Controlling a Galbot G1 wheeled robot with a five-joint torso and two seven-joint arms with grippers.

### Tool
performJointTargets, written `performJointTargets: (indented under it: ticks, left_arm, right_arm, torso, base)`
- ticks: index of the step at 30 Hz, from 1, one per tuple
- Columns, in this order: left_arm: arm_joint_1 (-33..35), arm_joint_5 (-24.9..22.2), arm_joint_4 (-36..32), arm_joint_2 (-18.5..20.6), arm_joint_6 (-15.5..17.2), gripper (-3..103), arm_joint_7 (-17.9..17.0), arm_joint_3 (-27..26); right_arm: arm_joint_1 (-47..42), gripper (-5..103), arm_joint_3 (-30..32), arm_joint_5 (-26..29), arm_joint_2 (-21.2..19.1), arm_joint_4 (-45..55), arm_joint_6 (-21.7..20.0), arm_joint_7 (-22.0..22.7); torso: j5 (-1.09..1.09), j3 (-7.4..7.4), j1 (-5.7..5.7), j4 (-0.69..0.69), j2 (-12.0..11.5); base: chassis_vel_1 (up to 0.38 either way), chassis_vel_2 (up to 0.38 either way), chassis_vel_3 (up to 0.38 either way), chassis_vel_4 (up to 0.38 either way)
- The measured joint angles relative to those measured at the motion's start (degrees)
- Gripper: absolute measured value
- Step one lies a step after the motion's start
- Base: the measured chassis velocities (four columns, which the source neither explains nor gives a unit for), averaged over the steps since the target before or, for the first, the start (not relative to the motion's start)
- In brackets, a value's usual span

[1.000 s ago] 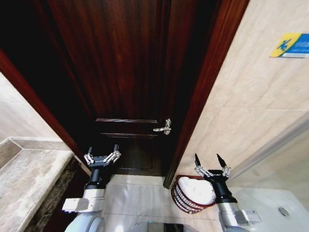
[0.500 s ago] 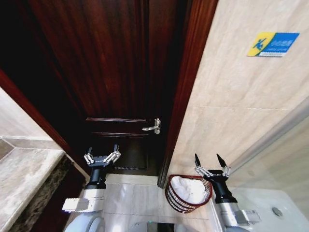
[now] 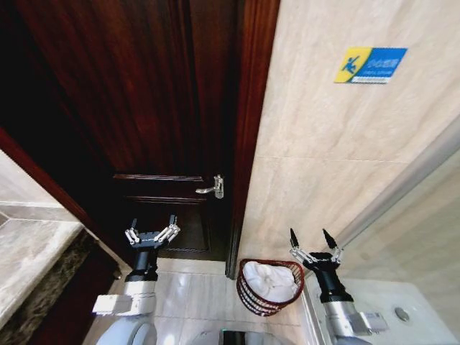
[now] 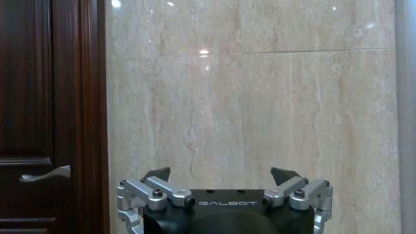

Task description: Discard the used towel into the hamper.

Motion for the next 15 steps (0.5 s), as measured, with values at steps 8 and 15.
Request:
performJointTargets:
  ticks: [8, 15]
  left_arm:
    - [0.0, 0.0, 0.0, 0.02, 0.0, 100, 0.0, -0.02]
    - [0.0, 0.0, 0.0, 0.01, 0.0, 100, 0.0, -0.01]
  right_arm:
    - [0.0, 100, -0.03, 0.0, 0.01, 0.0, 0.0, 0.0]
    - [0.01, 100, -0.02, 0.0, 0.01, 0.0, 0.0, 0.0]
  torso:
    - [-0.02, -0.01, 0.0, 0.01, -0.02]
    - [0.0, -0.01, 0.01, 0.0, -0.04]
  base:
    - [0.019, 0.016, -0.009, -0.007]
    - [0.013, -0.024, -0.009, 0.027]
